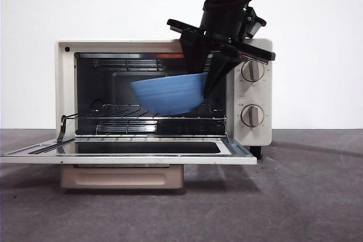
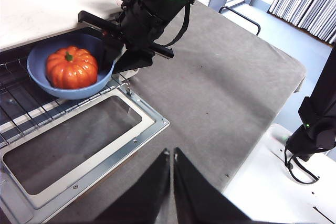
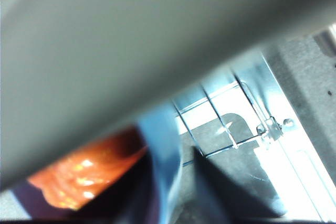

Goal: Place pumpkin in the steamer

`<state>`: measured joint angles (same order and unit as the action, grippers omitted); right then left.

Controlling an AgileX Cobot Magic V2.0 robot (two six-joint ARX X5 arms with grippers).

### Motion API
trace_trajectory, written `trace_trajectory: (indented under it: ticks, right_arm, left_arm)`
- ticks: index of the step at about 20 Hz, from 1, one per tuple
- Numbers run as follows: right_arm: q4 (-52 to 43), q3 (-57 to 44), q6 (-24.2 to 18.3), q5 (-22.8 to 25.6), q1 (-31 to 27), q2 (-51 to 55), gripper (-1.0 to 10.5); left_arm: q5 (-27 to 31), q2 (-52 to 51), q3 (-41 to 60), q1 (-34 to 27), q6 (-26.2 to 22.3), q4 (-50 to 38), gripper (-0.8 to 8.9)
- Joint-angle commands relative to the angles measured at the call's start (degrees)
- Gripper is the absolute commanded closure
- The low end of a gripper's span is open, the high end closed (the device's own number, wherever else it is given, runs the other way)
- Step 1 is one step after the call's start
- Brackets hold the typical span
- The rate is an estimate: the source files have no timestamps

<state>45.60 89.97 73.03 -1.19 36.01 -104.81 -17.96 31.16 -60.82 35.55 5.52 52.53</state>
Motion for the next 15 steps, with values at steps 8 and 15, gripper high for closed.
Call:
trace_trajectory:
  ticks: [8,15]
  right_arm:
    - [0.04,0.81,-2.51,3.06,1.27,1.07,7.4]
    - [2.75,0.81,-16.39,2.97,3.08,8.2,7.4]
  left_arm:
    - [-0.11,0.09,-1.4,0.48,0.15,0.46,7.97]
    - [-0.09,0.09,-1.4,0.48,0.11,0.2,7.96]
